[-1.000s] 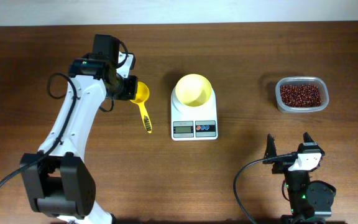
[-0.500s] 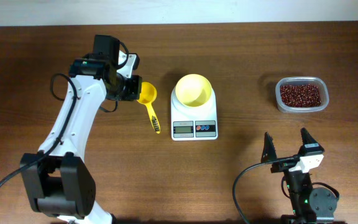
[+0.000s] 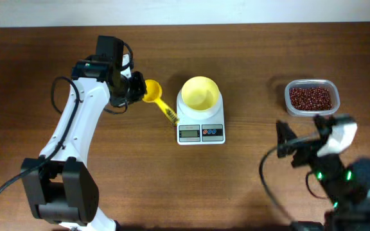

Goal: Scoop item into bowl and weigh 50g on scale
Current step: 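Bring the right gripper to the scoop and grasp its rim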

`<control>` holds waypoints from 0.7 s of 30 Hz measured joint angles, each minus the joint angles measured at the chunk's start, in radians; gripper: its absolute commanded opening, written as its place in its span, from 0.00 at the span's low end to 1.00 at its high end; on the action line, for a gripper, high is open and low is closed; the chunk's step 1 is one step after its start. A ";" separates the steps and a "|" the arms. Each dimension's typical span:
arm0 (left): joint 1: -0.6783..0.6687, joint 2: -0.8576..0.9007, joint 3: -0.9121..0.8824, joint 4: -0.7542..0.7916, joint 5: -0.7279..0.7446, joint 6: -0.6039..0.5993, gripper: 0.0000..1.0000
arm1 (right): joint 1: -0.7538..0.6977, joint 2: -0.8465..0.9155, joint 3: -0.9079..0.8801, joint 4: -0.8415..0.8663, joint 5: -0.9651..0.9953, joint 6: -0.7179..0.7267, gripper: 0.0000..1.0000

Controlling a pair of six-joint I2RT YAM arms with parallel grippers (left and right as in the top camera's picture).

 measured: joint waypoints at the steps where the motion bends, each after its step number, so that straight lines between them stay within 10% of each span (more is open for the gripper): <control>1: 0.000 0.000 0.000 0.000 0.000 -0.048 0.00 | 0.000 0.059 0.042 -0.014 -0.041 0.009 0.99; 9: 0.000 0.000 0.002 -0.006 0.155 -0.468 0.00 | 0.003 0.524 0.184 0.244 -0.597 0.175 0.99; 21: -0.016 0.000 0.003 -0.012 0.232 -0.772 0.00 | 0.145 0.852 0.186 0.465 -0.711 0.543 0.95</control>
